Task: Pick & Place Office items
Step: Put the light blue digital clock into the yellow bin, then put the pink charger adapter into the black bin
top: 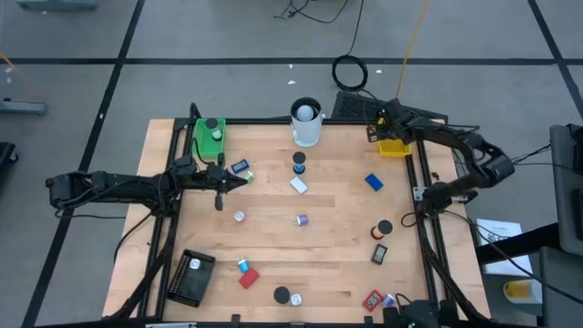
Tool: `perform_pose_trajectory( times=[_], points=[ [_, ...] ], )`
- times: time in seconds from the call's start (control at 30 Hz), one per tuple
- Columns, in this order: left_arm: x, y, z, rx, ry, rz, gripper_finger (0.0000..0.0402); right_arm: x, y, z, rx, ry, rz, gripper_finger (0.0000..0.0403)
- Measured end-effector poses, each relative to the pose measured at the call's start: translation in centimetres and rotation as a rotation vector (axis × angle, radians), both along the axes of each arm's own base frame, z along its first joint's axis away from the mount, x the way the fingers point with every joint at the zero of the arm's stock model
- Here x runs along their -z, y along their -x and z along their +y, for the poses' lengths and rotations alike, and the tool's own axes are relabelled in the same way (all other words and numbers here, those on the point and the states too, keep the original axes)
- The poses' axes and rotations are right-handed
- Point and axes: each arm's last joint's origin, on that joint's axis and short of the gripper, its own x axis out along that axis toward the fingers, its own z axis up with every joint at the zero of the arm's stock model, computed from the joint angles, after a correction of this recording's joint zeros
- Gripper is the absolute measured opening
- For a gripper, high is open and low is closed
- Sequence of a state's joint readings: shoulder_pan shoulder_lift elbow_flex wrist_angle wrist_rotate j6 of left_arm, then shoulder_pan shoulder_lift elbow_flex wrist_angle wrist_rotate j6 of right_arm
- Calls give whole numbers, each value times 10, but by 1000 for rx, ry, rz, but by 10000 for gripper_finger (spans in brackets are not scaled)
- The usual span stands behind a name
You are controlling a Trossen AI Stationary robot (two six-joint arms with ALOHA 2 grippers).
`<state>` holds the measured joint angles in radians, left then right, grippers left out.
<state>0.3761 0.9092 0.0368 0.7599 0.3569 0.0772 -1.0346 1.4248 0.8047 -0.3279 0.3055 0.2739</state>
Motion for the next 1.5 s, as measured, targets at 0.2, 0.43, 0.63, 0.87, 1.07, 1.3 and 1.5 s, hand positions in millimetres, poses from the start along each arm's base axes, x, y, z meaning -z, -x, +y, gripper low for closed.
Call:
perform_pose_trajectory(
  times=[0.2,0.43,0.63,0.87,1.07,1.3,1.5],
  points=[
    [0,0,0,1,0,1,21,18,1,-10,36,-35,13,155],
    [0,0,0,1,0,1,21,22,4,-17,59,-32,-18,168],
    [0,0,0,1,1,1,21,21,5,-18,62,-26,-23,186],
    [0,0,0,1,1,1,21,21,6,-18,43,-21,-2,188],
    [-2,0,0,-1,12,-18,21,2,10,-13,-5,0,-71,167],
    [0,0,0,-14,90,-1,21,-50,-7,30,-193,208,-102,70],
    [0,-3,-5,-87,38,5,21,-48,-38,92,-491,396,-275,8]
  ],
)
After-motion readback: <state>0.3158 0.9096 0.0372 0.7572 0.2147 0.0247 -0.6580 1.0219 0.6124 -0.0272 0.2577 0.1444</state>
